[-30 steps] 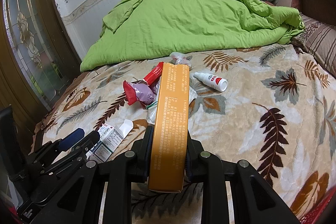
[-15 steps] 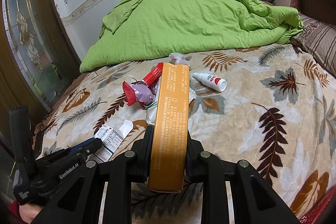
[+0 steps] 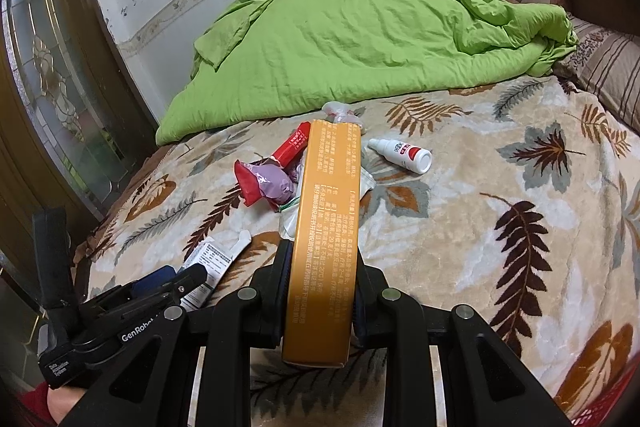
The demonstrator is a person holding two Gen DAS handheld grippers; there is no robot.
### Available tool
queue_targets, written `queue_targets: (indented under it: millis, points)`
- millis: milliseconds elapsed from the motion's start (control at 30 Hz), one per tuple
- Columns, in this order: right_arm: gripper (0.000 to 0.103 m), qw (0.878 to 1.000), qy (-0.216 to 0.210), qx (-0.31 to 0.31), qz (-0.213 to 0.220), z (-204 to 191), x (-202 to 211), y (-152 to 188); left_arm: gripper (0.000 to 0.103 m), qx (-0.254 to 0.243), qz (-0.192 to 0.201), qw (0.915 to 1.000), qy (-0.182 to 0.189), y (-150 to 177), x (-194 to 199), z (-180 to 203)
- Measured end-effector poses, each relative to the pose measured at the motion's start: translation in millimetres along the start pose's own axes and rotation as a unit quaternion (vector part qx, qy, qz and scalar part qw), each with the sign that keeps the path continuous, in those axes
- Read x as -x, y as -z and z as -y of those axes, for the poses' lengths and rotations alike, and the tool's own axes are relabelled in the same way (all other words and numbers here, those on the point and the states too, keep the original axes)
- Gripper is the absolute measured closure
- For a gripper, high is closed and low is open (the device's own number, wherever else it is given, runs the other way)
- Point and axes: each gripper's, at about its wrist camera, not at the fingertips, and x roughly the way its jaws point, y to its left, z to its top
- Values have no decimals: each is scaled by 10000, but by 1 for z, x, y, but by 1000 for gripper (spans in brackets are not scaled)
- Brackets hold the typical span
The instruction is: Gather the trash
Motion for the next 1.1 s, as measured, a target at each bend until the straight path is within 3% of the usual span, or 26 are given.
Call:
queue_targets:
  millis: [367, 467, 533, 700, 900, 1000, 1100]
  points:
    - [76, 10000, -51, -61, 16, 3, 2, -2, 49, 156, -539, 9984, -99, 2, -23, -13]
    - [76, 10000, -56, -80, 20, 2, 2, -2, 58, 106, -698, 9975, -50, 4, -31, -9]
    - [76, 9999, -57, -86, 29, 3, 3, -2, 70, 60, -636, 9980, -9, 4, -29, -7]
    - [76, 9999, -46, -116, 65, 3, 5, -2, 71, -36, -339, 9994, 65, 4, -16, 0]
    - [76, 9998, -84, -201, 26, 7, 22, 3, 71, -457, 187, 9967, 648, 4, 15, 28]
    - [76, 9995, -102, -283, -55, 17, 40, 8, 71, -683, 201, 9924, 1008, 8, 28, 48]
    - [76, 9990, -32, -442, -79, 37, 70, 15, 71, -934, 50, 9827, 1601, 13, 42, 79]
